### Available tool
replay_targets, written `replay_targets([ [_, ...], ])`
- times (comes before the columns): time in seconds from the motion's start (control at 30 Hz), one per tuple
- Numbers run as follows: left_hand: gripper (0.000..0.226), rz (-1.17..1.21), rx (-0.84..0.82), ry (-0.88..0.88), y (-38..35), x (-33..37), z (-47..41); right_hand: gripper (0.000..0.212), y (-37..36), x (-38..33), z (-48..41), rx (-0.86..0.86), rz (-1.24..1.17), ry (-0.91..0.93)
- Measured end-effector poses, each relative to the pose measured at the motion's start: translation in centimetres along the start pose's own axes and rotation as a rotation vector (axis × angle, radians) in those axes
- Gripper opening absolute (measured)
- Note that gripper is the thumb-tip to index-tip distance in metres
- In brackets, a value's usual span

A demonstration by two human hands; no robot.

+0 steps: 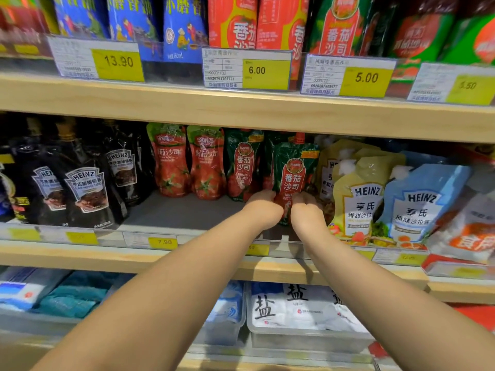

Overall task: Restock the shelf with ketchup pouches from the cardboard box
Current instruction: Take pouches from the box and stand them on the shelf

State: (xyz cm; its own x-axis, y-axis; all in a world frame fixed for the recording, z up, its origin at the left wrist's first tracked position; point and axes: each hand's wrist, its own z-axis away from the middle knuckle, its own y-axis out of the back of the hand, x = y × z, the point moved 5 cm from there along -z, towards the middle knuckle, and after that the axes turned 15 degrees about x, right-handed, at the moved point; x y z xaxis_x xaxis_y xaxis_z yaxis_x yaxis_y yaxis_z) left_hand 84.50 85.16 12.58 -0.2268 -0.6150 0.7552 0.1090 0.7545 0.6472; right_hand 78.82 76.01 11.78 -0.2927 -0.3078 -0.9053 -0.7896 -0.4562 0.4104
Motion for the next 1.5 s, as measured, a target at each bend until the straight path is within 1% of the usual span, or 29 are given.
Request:
replay_targets([
  [0.07, 0.038, -0.003, 0.059, -0.007, 0.5, -0.1, 0.0, 0.042, 0.3, -0.2, 0.2, 0.042, -0.018, -0.002],
  [0.13, 0.039, 0.130, 0.132, 0.005, 1.7, -0.5, 0.2, 0.038, 0.7, -0.8, 0.8, 0.079, -0.090, 0.048],
  [0.23, 0.038, 0.350, 0.284, 0.019, 5.0, -1.8, 1.1, 0.026, 0.4, -2.4, 2.9, 0.077, -0.182, 0.207],
  [0.3, 0.029, 0.472, 0.422, 0.033, 8.1, -3.4, 2.3, 0.014, -0.4, -3.5, 4.9, 0.023, -0.234, 0.286],
  [0.4, 0.023, 0.591, 0.573, 0.123, 12.8, -7.2, 4.9, 0.005, -2.2, -5.1, 8.8, -0.100, -0.307, 0.344],
  [0.47, 0.024, 0.679, 0.602, 0.182, 14.9, -10.0, 7.0, 0.011, -3.3, -5.7, 11.4, -0.162, -0.363, 0.381],
  [0.53, 0.022, 0.754, 0.648, 0.269, 16.7, -14.3, 9.9, 0.014, -5.4, -5.7, 15.1, -0.245, -0.397, 0.392],
  [0.63, 0.017, 0.758, 0.679, 0.397, 18.1, -21.1, 14.0, 0.016, -8.7, -4.8, 20.7, -0.381, -0.420, 0.369],
  [0.67, 0.015, 0.703, 0.661, 0.438, 18.4, -23.6, 15.3, 0.016, -10.0, -4.3, 22.8, -0.441, -0.418, 0.361],
  [0.7, 0.014, 0.621, 0.607, 0.468, 18.5, -26.0, 16.3, 0.016, -11.2, -3.6, 24.7, -0.495, -0.412, 0.358],
  [0.77, 0.012, 0.431, 0.446, 0.527, 18.5, -30.8, 18.5, 0.018, -13.8, -2.2, 28.5, -0.591, -0.365, 0.344],
  [0.8, 0.012, 0.354, 0.400, 0.555, 18.6, -33.2, 19.5, 0.020, -14.9, -1.5, 30.2, -0.632, -0.328, 0.333],
  [0.87, 0.013, 0.251, 0.409, 0.646, 19.4, -38.5, 22.5, 0.025, -17.5, 0.2, 34.1, -0.729, -0.267, 0.282],
  [0.97, 0.024, 0.233, 0.405, 0.817, 19.4, -44.6, 26.8, 0.025, -20.7, 2.9, 38.5, -0.843, -0.206, 0.151],
  [1.03, 0.026, 0.235, 0.352, 0.916, 18.6, -47.7, 29.2, 0.014, -22.4, 4.9, 41.0, -0.967, -0.110, 0.080],
  [1.07, 0.027, 0.204, 0.317, 0.971, 18.2, -49.1, 30.3, 0.008, -23.3, 6.2, 42.4, -1.035, -0.034, 0.053],
  [1.1, 0.029, 0.168, 0.280, 1.026, 17.7, -50.6, 31.6, 0.007, -24.3, 7.5, 43.9, -1.100, 0.050, 0.040],
  [1.17, 0.035, 0.108, 0.209, 1.095, 16.8, -52.6, 33.4, 0.016, -26.1, 10.5, 46.5, -1.204, 0.240, 0.058],
  [1.2, 0.034, 0.099, 0.169, 1.106, 16.4, -53.3, 34.1, 0.016, -26.9, 11.9, 47.5, -1.244, 0.326, 0.054],
  [1.27, 0.034, 0.039, 0.075, 1.151, 16.1, -54.2, 35.0, 0.009, -28.1, 14.2, 48.9, -1.308, 0.486, 0.042],
  [1.3, 0.036, 0.004, 0.039, 1.159, 16.0, -54.6, 35.3, 0.011, -28.6, 15.1, 49.4, -1.333, 0.569, 0.065],
  [1.37, 0.039, 0.004, -0.003, 1.181, 15.7, -55.3, 35.7, 0.008, -29.4, 16.4, 50.1, -1.388, 0.714, 0.101],
  [1.43, 0.037, -0.030, -0.073, 1.172, 15.2, -55.5, 35.9, 0.027, -30.1, 17.8, 50.9, -1.448, 0.859, 0.151],
  [1.5, 0.034, -0.056, -0.094, 1.170, 14.8, -55.4, 36.1, 0.035, -30.8, 18.6, 51.8, -1.490, 0.996, 0.316],
])
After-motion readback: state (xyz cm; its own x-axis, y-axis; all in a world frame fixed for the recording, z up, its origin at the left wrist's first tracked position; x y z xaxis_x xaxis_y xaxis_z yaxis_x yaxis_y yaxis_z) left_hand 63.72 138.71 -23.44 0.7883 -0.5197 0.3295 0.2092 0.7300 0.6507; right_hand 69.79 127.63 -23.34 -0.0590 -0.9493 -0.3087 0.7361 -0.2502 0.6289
